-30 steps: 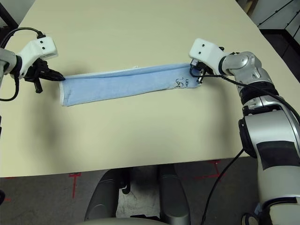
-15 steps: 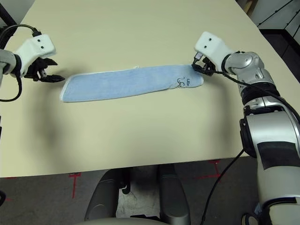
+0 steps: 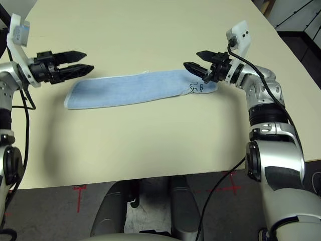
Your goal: Fold the towel and set it aside.
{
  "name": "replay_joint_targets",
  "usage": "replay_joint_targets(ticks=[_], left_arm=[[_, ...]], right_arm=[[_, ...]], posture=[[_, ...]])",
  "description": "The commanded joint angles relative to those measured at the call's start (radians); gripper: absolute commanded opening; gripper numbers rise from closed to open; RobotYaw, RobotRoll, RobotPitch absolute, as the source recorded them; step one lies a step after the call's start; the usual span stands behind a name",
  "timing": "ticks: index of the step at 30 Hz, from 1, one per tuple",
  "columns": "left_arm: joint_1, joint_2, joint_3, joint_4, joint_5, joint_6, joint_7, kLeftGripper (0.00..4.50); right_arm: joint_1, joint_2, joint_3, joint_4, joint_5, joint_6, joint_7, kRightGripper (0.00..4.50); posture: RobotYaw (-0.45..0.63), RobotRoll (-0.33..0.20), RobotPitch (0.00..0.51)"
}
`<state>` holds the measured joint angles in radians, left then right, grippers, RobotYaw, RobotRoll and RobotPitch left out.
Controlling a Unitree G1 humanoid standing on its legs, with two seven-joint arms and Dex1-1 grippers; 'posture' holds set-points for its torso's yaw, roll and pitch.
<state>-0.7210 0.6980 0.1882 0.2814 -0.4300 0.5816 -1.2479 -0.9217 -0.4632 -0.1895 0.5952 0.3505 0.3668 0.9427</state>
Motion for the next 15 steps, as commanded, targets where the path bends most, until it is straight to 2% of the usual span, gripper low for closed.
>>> replay_joint_targets(ticks=[1,5,9,15], left_arm=[[0.075,0.029,-0.025,-0.076,0.008,-0.032,0.004,4.5],[0.099,0.055,-0.064,-0.039,0.06,-0.133,-0.003,4.5],[0.091,0.071,-0.107,0.038,0.148,-0.3,0.012,4.5],[0.07,0.078,-0.132,0.114,0.197,-0.405,0.011,4.5]], right_arm=[[0.037,0.003,-0.032,-0.087,0.046,0.085,-0.065,4.44],[0.048,-0.014,-0.027,-0.107,0.043,0.118,-0.096,4.44],[0.061,-0.043,-0.037,-0.127,0.063,0.188,-0.106,4.44],[0.077,-0.077,-0.06,-0.159,0.128,0.373,-0.137,4.44]], posture=[[-0.04,0.0,0.241],[-0.04,0.0,0.243],[-0.05,0.0,0.244],[-0.05,0.0,0.245]])
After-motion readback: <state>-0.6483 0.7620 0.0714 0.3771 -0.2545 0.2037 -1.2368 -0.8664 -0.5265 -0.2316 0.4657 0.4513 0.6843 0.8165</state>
